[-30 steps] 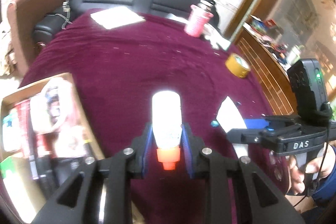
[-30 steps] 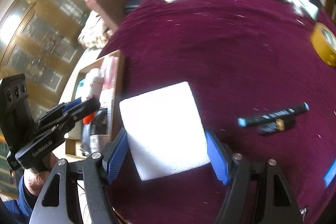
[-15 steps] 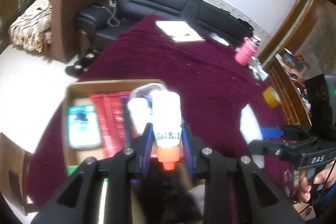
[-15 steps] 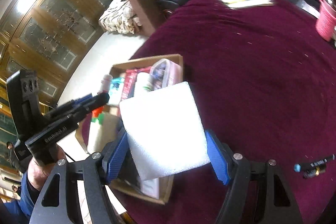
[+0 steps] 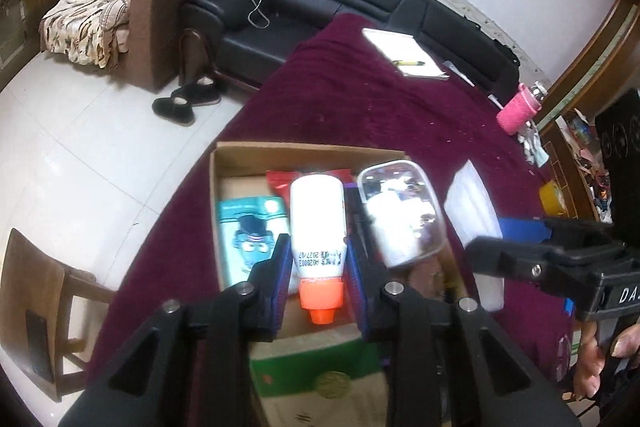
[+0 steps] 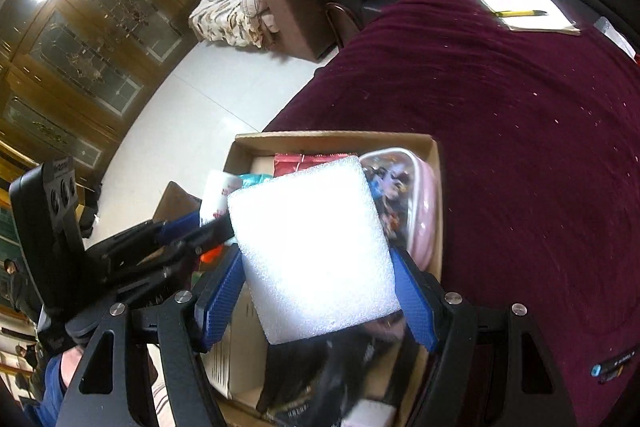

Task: Organize objects
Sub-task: 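Carry the glue bottle and foam square into the cardboard box and release both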

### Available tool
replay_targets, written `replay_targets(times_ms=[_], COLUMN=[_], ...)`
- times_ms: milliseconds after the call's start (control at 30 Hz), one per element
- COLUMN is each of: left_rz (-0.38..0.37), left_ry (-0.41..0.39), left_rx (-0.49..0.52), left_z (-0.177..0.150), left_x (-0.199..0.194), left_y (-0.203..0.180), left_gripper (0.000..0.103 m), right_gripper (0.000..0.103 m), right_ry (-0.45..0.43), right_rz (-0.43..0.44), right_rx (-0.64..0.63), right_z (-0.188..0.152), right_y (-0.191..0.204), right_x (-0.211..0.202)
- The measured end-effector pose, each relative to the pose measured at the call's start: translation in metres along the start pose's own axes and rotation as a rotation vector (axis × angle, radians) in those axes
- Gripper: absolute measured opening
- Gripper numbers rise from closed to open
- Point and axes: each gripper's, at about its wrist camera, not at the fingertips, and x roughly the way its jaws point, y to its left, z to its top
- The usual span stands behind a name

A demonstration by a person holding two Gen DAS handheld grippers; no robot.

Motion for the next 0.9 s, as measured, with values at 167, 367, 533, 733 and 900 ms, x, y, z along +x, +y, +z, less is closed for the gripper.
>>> replay_targets(times_ms=[167,367,533,733,900], left_rz=[0.013,0.033,0.045,0.09,0.117], left_ry=[0.02,0.034,0.037,0.018,-0.006], left_rx=[0.006,0.017,0.014,0.069,0.085], left_z=[0.001,-0.002,-0.004,-0.011,-0.016], left_x=[0.011,0.016,0.019,0.02,0.02], left_y=[0.007,0.007,0.01,-0.003,-0.007], left_gripper=[0.026,0.026,0.026,0.026,0.026], right_gripper=[0.078,0.078,0.078,0.078,0.078], right_ry=[0.012,0.023,0.035,0.034,0.029], right_rz=[-0.034,-0.07,-0.089,-0.104,-0.132], right_rx=[-0.009,-0.022,-0.008,-0.03,-0.066], right_z=[0.015,0.031,0.036,0.04,0.041], right_y=[0.009,0.019,0.016,0.023,0.028], right_x=[0.021,0.042,0.058,0.063,0.067])
